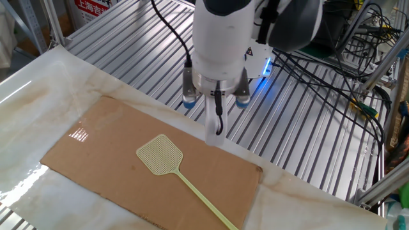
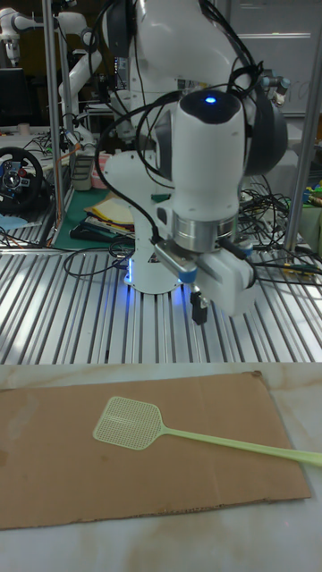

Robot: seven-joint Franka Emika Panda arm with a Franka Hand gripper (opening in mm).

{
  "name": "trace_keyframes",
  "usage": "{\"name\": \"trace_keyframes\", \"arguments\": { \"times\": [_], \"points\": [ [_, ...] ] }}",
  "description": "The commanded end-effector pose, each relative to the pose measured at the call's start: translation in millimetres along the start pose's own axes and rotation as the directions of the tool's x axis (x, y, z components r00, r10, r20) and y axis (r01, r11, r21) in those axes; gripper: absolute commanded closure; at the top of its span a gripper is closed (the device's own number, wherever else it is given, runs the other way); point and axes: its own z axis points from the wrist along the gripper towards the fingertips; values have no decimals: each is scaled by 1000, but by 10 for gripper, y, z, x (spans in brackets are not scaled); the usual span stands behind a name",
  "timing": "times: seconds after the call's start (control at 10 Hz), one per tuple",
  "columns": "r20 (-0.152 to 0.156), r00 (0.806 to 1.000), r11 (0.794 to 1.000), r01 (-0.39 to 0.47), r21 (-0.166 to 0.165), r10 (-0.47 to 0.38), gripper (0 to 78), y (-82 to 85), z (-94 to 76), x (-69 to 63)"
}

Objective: Swat with a flyswatter

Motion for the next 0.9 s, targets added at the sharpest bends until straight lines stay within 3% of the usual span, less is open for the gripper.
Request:
{"name": "trace_keyframes", "arguments": {
  "times": [0.1,0.4,0.5,0.6,0.7,0.8,0.9],
  "points": [
    [-8,990,989,-144,-35,144,776,102,-34,63],
    [-51,990,989,-135,-61,132,776,102,-34,63],
    [-68,989,987,-133,-87,128,776,102,-34,63],
    [-69,989,987,-133,-91,127,776,102,-34,63],
    [-27,981,975,-194,-109,192,776,102,-34,63],
    [-37,978,968,-210,-136,207,776,102,-34,63],
    [-39,976,966,-218,-138,215,776,102,-34,63]
  ]
}}
